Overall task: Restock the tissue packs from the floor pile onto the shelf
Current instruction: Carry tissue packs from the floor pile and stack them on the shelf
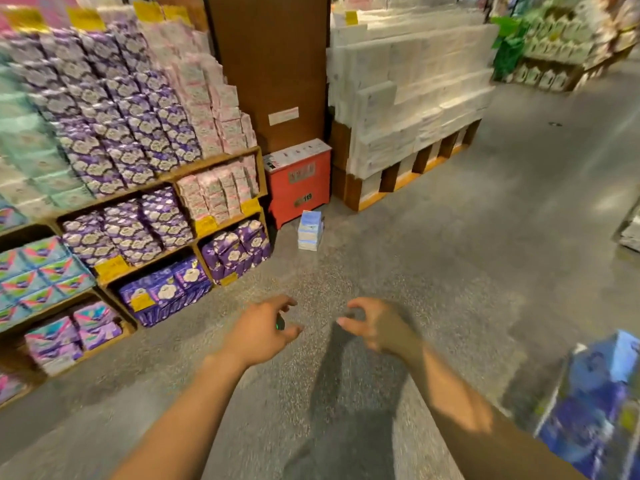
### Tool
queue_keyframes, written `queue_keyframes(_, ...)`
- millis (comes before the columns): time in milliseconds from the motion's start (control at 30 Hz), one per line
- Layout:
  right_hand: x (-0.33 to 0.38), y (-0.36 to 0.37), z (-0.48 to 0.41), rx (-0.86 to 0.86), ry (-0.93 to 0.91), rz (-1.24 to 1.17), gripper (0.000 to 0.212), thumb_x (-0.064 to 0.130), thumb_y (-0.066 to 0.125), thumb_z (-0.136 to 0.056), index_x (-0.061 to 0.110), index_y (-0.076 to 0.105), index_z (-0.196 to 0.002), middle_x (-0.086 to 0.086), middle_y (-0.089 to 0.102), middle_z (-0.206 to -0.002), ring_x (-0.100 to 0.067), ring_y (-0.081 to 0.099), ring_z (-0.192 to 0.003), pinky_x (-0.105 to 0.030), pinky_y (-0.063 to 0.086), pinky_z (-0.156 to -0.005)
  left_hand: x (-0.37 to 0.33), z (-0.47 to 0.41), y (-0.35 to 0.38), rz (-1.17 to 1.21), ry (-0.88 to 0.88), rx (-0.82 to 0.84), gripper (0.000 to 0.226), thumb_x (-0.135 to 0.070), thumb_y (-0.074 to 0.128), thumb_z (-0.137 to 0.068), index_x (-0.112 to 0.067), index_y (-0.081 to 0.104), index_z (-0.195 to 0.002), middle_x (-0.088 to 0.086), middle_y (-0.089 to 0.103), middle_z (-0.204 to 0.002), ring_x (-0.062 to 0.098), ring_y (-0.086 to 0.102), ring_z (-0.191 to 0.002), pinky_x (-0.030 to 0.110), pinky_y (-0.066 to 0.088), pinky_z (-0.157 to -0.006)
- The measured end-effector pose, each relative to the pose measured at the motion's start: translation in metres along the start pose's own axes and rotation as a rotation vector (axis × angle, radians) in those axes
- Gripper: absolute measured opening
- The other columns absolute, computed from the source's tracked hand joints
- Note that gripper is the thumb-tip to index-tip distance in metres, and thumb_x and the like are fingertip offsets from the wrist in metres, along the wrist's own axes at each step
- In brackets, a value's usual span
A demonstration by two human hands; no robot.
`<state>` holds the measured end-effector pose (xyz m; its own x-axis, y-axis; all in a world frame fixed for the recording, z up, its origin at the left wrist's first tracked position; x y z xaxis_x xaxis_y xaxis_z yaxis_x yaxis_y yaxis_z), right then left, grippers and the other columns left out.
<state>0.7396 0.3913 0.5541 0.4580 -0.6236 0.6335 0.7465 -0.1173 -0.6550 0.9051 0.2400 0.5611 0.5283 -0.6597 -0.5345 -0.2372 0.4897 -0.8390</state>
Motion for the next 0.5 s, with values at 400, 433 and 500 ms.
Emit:
queue_keyframes(400, 0.119, -0.056, -0.326, -0.015, 0.077, 0.11, 0.063, 0.052, 0.056, -0.098, 0.018, 0.042, -0.15, -0.003, 0.048, -0.152, -0.023, 0.052, -0.133, -0.036, 0.043, -0.108, 0.141, -0.325, -0.109, -0.018, 0.04, 0.095, 0.057, -0.045, 0.067, -0.09, -0.021, 0.052, -0.139, 0.0, 0.06, -0.132, 0.018, 0.058, -0.118, 0.028, 0.046, -0.091)
queue_keyframes(433, 0.127, -0.068, -0.348, -0.034, 0.105, 0.095, 0.062, 0.051, 0.056, -0.098, 0.018, 0.044, -0.149, -0.004, 0.051, -0.15, -0.024, 0.054, -0.13, -0.036, 0.045, -0.106, 0.146, -0.352, -0.118, -0.025, 0.048, 0.113, 0.057, -0.045, 0.067, -0.09, -0.022, 0.051, -0.14, 0.001, 0.06, -0.133, 0.018, 0.058, -0.119, 0.027, 0.045, -0.092)
queue_keyframes(500, 0.14, -0.089, -0.381, -0.06, 0.14, 0.021, 0.057, 0.049, 0.056, -0.099, 0.017, 0.046, -0.146, -0.005, 0.055, -0.144, -0.025, 0.058, -0.123, -0.037, 0.049, -0.098, 0.153, -0.401, -0.131, -0.042, 0.067, 0.135, 0.055, -0.044, 0.067, -0.089, -0.022, 0.052, -0.138, 0.003, 0.062, -0.132, 0.019, 0.059, -0.117, 0.027, 0.046, -0.09)
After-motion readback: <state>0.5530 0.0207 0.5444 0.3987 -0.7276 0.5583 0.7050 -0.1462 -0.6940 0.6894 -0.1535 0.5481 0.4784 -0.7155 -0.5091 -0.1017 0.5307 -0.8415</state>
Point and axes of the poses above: each hand's wrist, its own z-axis away from the middle knuckle, its own y-axis out of the palm, x = y × z, the point moved 6 cm from there along -z, towards the middle knuckle
